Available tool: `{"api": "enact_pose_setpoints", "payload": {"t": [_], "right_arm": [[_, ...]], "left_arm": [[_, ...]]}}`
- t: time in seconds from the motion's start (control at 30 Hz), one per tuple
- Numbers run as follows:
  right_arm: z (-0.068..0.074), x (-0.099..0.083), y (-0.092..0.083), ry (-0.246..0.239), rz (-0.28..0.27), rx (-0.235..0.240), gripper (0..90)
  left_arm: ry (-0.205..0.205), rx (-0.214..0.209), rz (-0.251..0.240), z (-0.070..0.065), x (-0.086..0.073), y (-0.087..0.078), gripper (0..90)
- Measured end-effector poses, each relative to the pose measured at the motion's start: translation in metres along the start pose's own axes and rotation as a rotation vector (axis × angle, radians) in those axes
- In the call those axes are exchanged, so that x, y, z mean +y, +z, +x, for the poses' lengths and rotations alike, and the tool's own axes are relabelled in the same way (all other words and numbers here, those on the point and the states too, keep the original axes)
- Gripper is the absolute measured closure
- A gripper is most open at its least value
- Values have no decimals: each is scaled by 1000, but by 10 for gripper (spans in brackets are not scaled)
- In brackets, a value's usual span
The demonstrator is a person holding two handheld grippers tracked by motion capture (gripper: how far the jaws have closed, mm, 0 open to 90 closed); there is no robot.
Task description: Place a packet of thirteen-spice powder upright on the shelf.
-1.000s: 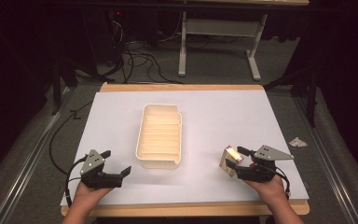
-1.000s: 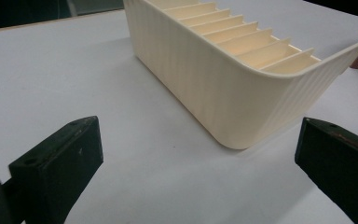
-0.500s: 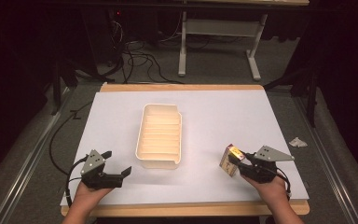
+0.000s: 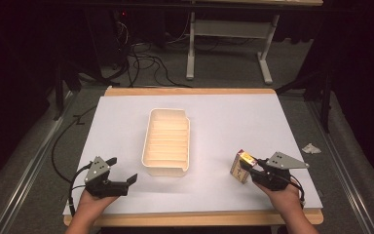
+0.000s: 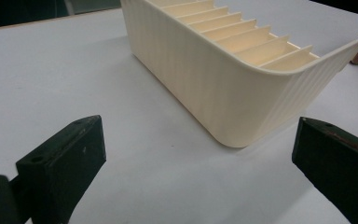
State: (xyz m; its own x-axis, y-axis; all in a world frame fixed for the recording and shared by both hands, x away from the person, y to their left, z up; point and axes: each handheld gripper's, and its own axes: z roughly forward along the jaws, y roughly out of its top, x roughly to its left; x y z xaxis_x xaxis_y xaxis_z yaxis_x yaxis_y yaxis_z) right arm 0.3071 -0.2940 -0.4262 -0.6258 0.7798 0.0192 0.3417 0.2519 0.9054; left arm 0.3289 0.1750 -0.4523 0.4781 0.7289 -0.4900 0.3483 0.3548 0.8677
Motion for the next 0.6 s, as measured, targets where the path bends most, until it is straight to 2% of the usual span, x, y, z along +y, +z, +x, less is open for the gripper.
{"api": "enact_pose_setpoints", "payload": {"t": [0.37, 0.6], "right_arm": [[-9, 3, -1, -2, -29, -13, 685], [-14, 10, -3, -34, -58, 5, 685]], "left_arm": [[4, -4, 10, 0, -1, 1, 34], [3, -6, 17, -1, -2, 1, 34]]}}
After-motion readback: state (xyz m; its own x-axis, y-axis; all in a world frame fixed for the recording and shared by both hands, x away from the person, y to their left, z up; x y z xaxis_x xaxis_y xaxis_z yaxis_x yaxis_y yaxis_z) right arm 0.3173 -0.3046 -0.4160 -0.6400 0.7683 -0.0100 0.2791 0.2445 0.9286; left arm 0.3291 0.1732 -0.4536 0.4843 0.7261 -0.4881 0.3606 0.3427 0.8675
